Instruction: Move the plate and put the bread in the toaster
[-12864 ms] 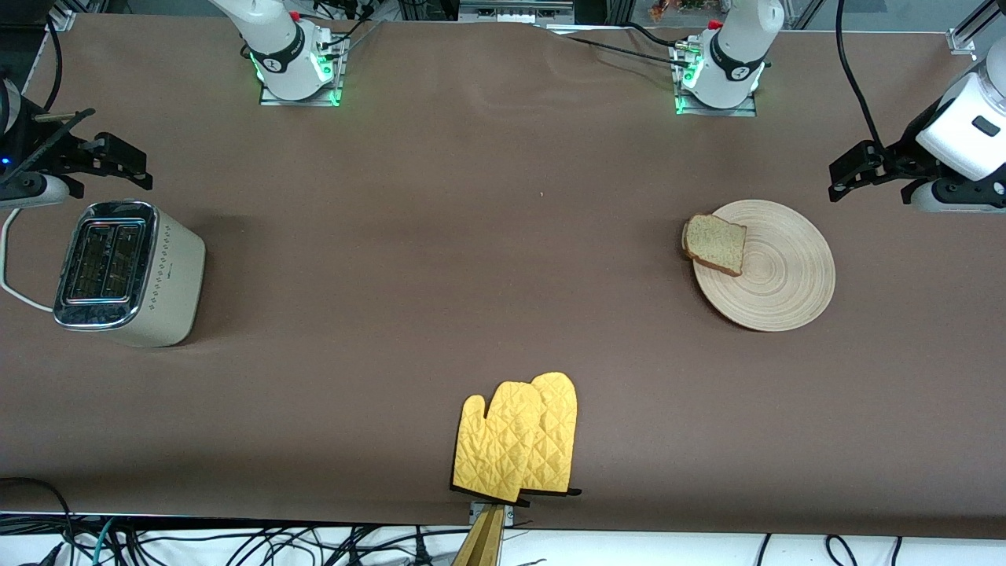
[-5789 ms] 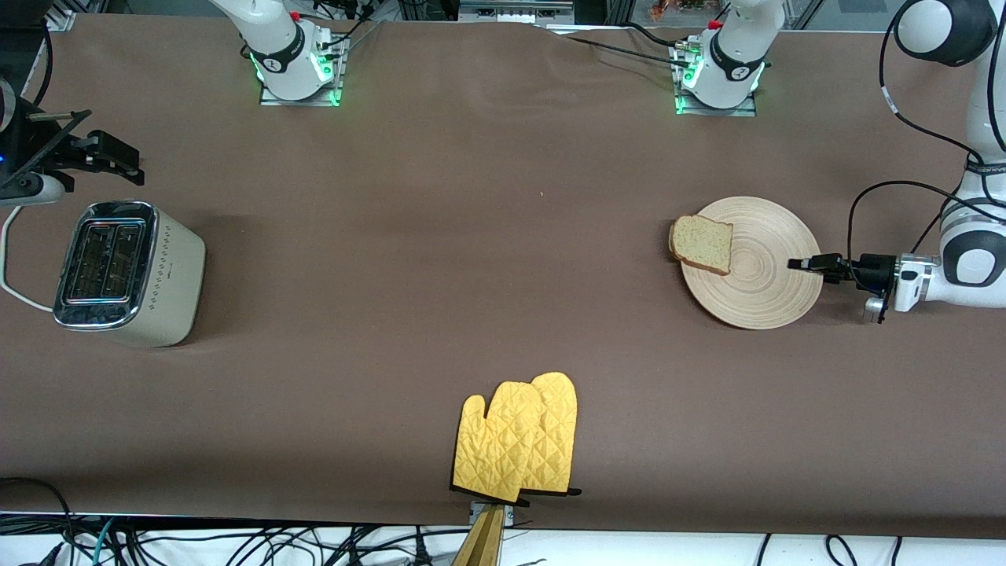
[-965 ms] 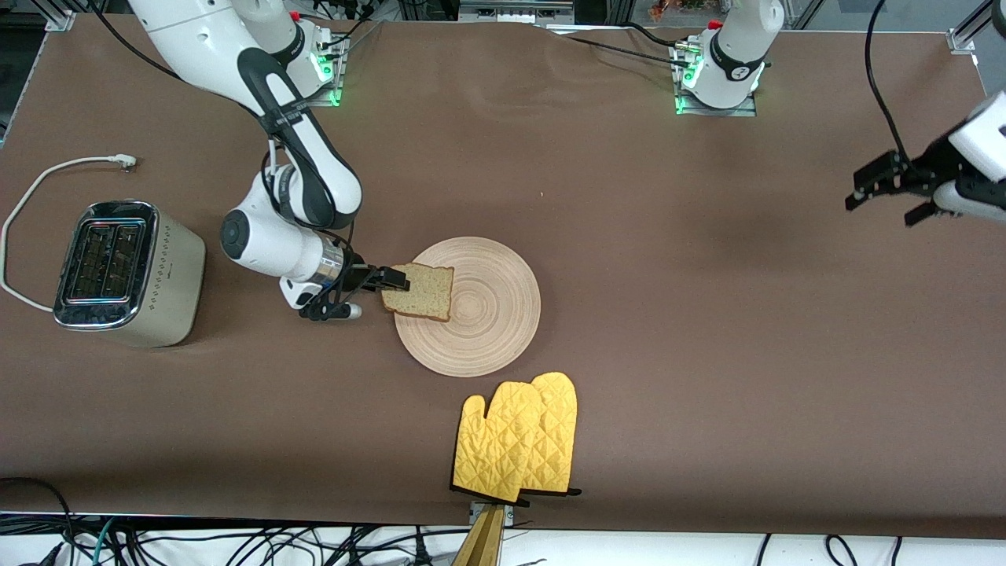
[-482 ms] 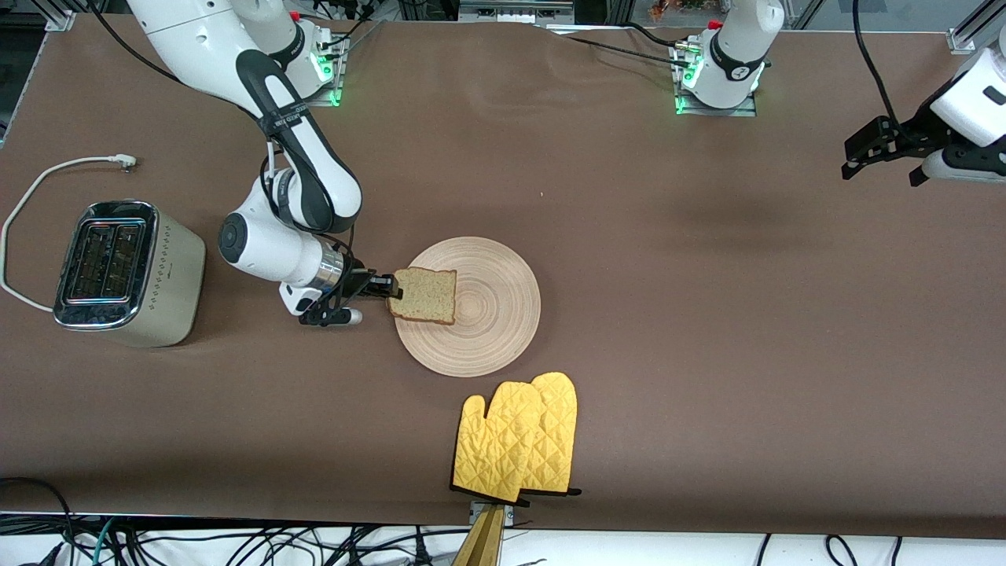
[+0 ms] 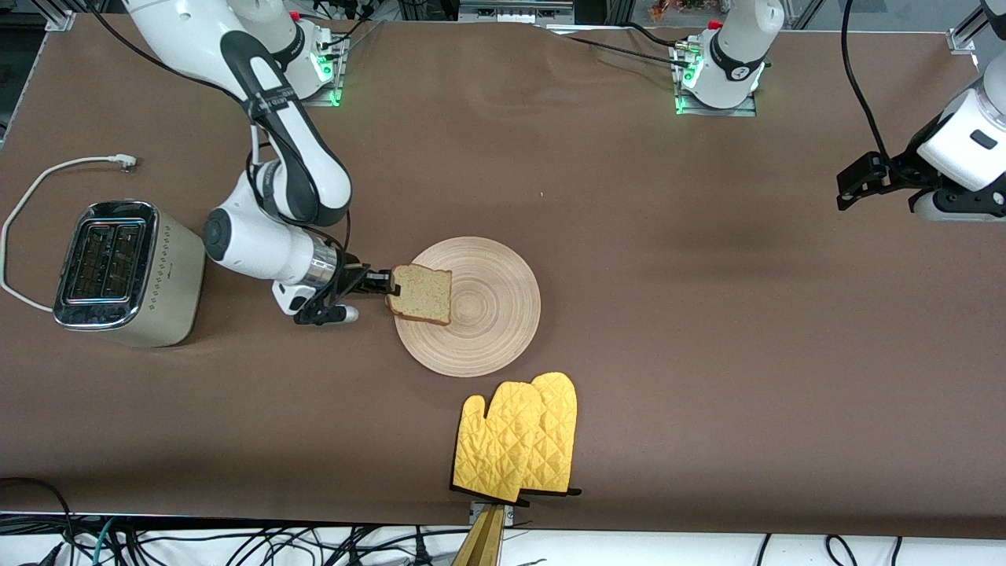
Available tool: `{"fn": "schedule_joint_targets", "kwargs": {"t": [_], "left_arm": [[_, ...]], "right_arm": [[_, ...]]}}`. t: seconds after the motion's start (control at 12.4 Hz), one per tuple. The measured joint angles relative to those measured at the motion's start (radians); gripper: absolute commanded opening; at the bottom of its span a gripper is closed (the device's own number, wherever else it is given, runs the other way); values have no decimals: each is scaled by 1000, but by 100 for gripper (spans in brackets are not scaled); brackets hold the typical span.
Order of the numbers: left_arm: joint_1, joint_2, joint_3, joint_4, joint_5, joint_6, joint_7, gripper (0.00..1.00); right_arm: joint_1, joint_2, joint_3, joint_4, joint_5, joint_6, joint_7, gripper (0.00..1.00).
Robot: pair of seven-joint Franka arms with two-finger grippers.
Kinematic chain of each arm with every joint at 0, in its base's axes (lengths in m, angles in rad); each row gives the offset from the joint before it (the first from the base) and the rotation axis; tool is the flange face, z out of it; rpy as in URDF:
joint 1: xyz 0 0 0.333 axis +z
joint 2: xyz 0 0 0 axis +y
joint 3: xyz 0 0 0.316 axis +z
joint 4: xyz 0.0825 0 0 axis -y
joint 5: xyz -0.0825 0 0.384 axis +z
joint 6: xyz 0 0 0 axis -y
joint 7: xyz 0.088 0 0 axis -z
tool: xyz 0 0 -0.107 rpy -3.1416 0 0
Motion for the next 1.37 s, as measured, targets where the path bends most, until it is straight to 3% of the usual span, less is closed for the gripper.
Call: {"fn": "schedule_joint_targets", "kwargs": {"t": [0.16,0.32,0.56,0.96,1.13,1.37], "left_arm": [[0,4,-5,10,0,-5,-13,100],[1,4,-5,13,0,-10,-16,100],[1,6,-5,13,0,-10,-17,100],[1,8,-6,13,0,-10,-17,100],[1,8,-7,13,0,-10,-17,100],[0,10,-9,14,0,-10,-17,100]], "right_arm": [[-1,-38,-57,43,-133,-127,-1,0],[-5,-55,-122,156,-332,-321,1,0],[-14,-64,-205,316,-541,-592,0,0],[-19,-65,-306,467,-937,-882,-4,0],[-19,-65,-349,482,-995,-905,-36,0],[-21,-65,-415,507,-1006,-906,-64,0]]}}
